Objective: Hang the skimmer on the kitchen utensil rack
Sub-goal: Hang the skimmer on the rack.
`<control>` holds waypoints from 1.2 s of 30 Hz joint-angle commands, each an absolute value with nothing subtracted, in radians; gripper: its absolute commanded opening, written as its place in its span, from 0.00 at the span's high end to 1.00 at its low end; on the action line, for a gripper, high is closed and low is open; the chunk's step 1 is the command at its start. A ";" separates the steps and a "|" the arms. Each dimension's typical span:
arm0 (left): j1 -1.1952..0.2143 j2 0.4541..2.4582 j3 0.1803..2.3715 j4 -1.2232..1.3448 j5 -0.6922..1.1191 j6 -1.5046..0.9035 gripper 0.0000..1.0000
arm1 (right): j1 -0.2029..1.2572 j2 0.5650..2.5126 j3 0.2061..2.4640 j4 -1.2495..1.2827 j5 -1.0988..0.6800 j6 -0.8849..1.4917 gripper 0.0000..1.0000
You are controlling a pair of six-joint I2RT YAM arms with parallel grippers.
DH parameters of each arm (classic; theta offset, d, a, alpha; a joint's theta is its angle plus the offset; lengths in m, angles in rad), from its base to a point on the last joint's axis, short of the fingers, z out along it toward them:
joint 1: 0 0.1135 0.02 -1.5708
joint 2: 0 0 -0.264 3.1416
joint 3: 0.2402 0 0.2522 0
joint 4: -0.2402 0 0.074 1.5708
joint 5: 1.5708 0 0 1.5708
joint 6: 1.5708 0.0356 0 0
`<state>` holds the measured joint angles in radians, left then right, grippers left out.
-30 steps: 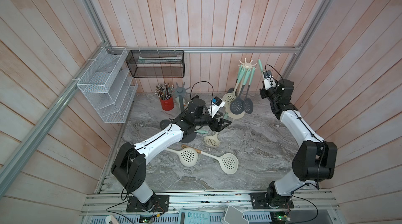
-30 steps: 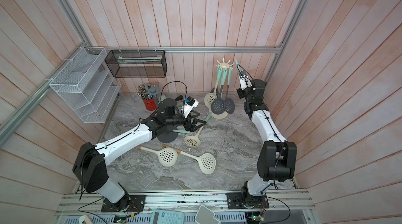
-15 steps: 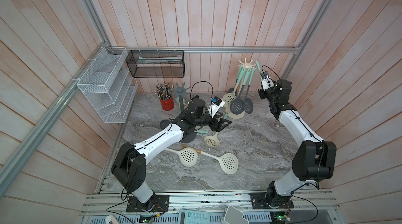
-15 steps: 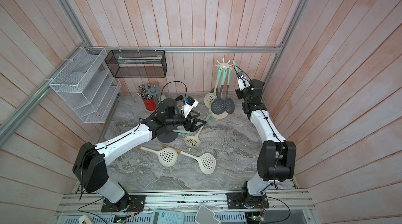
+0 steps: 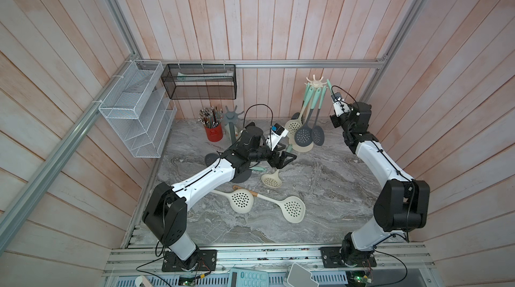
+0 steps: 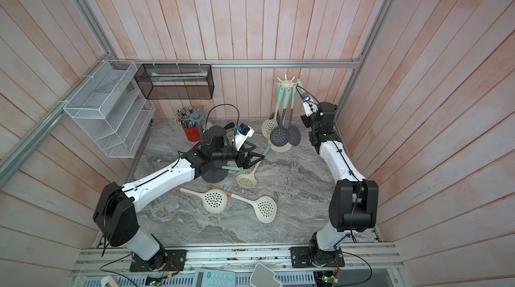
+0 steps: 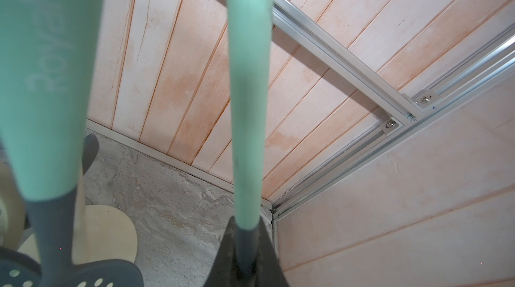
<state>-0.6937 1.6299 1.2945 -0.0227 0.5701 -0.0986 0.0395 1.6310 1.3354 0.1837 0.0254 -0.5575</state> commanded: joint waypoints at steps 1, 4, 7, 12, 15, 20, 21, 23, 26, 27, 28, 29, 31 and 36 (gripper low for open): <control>-0.689 1.623 1.298 -0.008 0.588 -0.105 0.19 | 0.063 1.677 1.340 0.140 0.082 -0.653 0.94; -0.689 1.625 1.297 -0.007 0.589 -0.105 0.19 | 0.075 1.692 1.341 0.139 0.103 -0.689 0.94; -0.688 1.625 1.299 -0.007 0.589 -0.104 0.19 | 0.084 1.700 1.338 0.143 0.123 -0.715 0.95; -0.688 1.625 1.299 -0.007 0.589 -0.105 0.19 | 0.084 1.697 1.343 0.143 0.114 -0.707 0.95; -0.689 1.622 1.299 -0.009 0.589 -0.106 0.19 | 0.082 1.687 1.340 0.143 0.094 -0.681 0.92; -0.689 1.617 1.298 -0.014 0.585 -0.107 0.19 | 0.081 1.665 1.329 0.143 0.052 -0.621 0.77; -0.689 1.615 1.298 -0.016 0.583 -0.107 0.19 | 0.081 1.656 1.325 0.144 0.036 -0.608 0.74; -0.689 1.613 1.298 -0.018 0.581 -0.108 0.19 | 0.078 1.644 1.321 0.144 0.015 -0.580 0.67; -0.689 1.610 1.296 -0.022 0.575 -0.109 0.19 | 0.071 1.624 1.318 0.144 -0.016 -0.542 0.57; -0.689 1.612 1.298 -0.026 0.574 -0.110 0.19 | 0.066 1.616 1.318 0.147 -0.028 -0.526 0.54; -0.690 1.612 1.301 -0.029 0.571 -0.111 0.19 | 0.062 1.611 1.319 0.147 -0.037 -0.510 0.52; -0.689 1.612 1.300 -0.031 0.569 -0.113 0.19 | 0.058 1.602 1.321 0.148 -0.047 -0.490 0.49; -0.688 1.608 1.297 -0.037 0.565 -0.118 0.19 | 0.049 1.585 1.318 0.153 -0.062 -0.453 0.45; -0.689 1.585 1.270 -0.062 0.539 -0.131 0.18 | 0.033 1.530 1.277 0.168 -0.073 -0.359 0.38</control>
